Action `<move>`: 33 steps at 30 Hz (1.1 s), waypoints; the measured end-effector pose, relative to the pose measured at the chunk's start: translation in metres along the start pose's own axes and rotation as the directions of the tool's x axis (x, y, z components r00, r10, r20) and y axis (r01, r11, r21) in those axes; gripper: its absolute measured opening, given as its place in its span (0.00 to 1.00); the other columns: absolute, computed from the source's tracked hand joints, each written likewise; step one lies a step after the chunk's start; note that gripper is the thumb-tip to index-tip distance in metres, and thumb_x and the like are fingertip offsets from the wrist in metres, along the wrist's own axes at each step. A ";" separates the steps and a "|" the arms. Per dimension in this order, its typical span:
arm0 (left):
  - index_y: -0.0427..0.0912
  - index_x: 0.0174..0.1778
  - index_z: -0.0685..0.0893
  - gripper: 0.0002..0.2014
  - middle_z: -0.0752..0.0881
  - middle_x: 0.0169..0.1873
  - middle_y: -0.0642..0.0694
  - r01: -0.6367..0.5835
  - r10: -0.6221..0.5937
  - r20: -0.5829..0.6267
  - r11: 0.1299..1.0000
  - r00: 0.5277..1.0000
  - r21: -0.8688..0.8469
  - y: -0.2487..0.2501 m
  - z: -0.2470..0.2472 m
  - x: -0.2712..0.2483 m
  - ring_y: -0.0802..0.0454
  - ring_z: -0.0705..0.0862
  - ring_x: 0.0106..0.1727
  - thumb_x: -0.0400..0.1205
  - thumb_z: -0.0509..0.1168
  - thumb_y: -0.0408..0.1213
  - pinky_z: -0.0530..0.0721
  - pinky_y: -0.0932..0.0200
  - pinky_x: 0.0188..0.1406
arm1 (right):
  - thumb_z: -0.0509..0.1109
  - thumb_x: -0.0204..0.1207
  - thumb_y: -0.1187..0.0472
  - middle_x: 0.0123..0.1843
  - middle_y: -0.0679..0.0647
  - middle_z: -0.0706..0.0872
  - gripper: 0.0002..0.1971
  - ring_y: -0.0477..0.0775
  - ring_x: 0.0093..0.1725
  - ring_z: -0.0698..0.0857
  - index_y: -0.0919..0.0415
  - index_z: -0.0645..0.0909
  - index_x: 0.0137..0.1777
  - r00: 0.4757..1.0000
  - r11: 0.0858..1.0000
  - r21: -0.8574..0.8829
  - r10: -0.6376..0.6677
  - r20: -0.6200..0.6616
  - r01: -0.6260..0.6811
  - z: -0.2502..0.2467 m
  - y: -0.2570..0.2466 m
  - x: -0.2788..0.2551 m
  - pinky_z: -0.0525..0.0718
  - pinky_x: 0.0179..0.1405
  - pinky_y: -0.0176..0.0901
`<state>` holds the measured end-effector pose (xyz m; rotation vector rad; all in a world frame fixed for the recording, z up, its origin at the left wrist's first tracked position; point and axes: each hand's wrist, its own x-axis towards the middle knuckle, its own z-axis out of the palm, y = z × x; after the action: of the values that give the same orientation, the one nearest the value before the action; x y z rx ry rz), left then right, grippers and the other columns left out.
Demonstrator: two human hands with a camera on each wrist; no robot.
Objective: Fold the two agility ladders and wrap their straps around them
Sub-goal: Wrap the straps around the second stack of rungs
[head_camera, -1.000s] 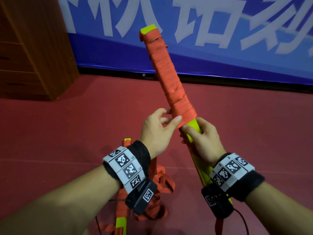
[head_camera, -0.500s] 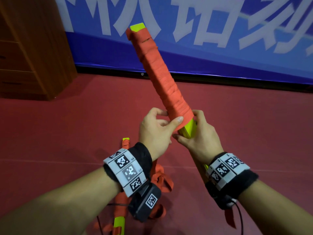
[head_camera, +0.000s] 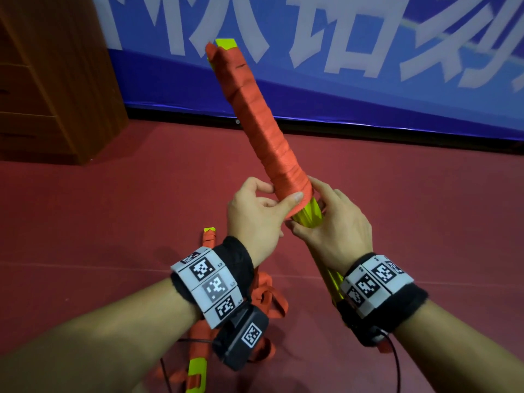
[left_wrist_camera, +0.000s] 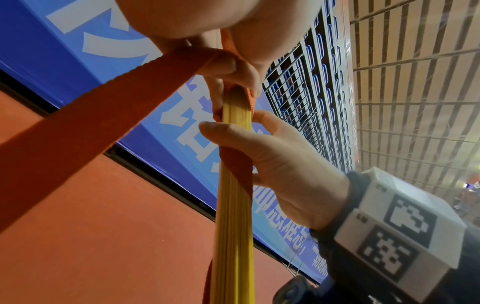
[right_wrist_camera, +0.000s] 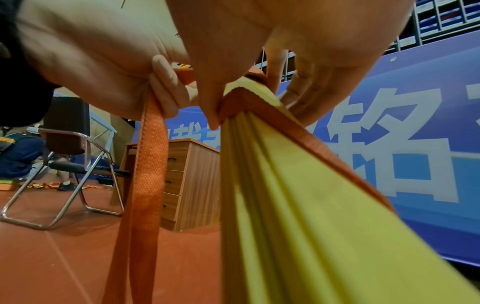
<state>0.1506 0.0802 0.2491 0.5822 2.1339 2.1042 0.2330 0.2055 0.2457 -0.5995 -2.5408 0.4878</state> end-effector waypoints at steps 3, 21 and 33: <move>0.42 0.48 0.80 0.19 0.90 0.28 0.46 0.006 -0.006 0.011 1.000 1.000 0.006 -0.001 -0.001 0.000 0.52 0.82 0.17 0.74 0.82 0.45 0.75 0.65 0.20 | 0.78 0.68 0.37 0.48 0.42 0.77 0.48 0.53 0.50 0.85 0.33 0.58 0.86 0.999 0.999 -0.038 0.016 0.036 -0.015 0.000 0.001 0.000 0.76 0.41 0.45; 0.45 0.57 0.86 0.10 0.92 0.35 0.54 -0.071 0.070 0.087 0.997 0.994 0.009 -0.003 -0.004 0.006 0.56 0.80 0.17 0.81 0.76 0.35 0.77 0.66 0.21 | 0.74 0.78 0.45 0.48 0.49 0.93 0.39 0.63 0.53 0.90 0.33 0.60 0.86 1.000 0.994 0.104 0.014 0.010 -0.015 0.013 0.009 0.004 0.87 0.51 0.56; 0.45 0.64 0.91 0.15 0.93 0.44 0.53 -0.097 0.097 0.134 0.995 0.986 -0.007 -0.002 -0.009 0.011 0.55 0.76 0.18 0.81 0.77 0.36 0.78 0.65 0.22 | 0.74 0.81 0.51 0.56 0.44 0.92 0.25 0.54 0.58 0.91 0.42 0.75 0.78 0.998 0.950 0.311 0.016 -0.068 0.006 0.011 0.008 0.001 0.87 0.58 0.56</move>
<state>0.1370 0.0753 0.2501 0.8189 2.0716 2.0488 0.2296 0.2103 0.2336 -0.4950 -2.3306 0.8350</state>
